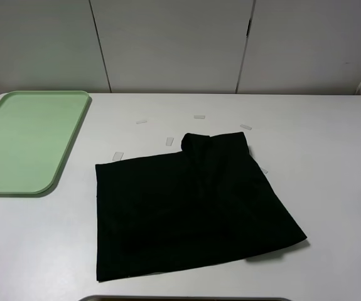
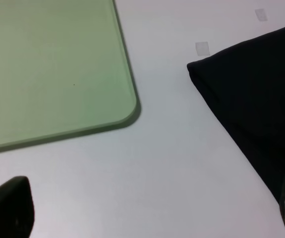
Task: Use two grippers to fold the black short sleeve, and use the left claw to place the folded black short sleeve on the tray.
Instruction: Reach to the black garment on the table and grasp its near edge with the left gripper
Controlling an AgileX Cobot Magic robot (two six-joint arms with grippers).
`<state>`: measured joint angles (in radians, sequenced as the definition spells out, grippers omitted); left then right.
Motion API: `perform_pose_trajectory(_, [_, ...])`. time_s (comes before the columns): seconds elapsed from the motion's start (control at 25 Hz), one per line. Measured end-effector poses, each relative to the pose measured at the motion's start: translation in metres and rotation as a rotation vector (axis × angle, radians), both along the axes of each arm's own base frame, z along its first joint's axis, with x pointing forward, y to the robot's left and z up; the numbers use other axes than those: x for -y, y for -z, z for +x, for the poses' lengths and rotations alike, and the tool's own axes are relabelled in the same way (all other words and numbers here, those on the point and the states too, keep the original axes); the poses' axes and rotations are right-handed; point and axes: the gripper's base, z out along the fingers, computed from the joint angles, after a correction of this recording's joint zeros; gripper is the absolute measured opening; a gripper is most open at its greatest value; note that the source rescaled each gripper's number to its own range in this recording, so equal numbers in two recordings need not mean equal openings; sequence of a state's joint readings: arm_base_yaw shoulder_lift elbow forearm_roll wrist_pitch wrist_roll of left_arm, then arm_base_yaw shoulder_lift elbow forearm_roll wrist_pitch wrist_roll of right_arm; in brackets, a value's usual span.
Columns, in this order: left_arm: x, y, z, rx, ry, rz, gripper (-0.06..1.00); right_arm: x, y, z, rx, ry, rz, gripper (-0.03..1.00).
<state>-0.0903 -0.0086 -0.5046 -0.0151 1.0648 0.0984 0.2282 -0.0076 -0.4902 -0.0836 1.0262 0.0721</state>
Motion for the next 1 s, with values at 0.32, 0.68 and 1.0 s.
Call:
perform_pose_trajectory(0.32, [0.001, 0.000, 0.000, -0.004, -0.004, -0.028, 1.00, 0.000, 0.000, 0.000, 0.000, 0.000, 0.000, 1.00])
perform_pose_trajectory(0.68, [0.021, -0.008, 0.049, -0.257, 0.060, -0.193, 0.99, 0.000, 0.000, 0.000, 0.000, 0.000, 0.000, 1.00])
perform_pose_trajectory(1.0, [0.037, 0.011, 0.133, -0.451, 0.060, -0.293, 0.99, 0.000, 0.000, 0.000, 0.000, 0.000, 0.000, 1.00])
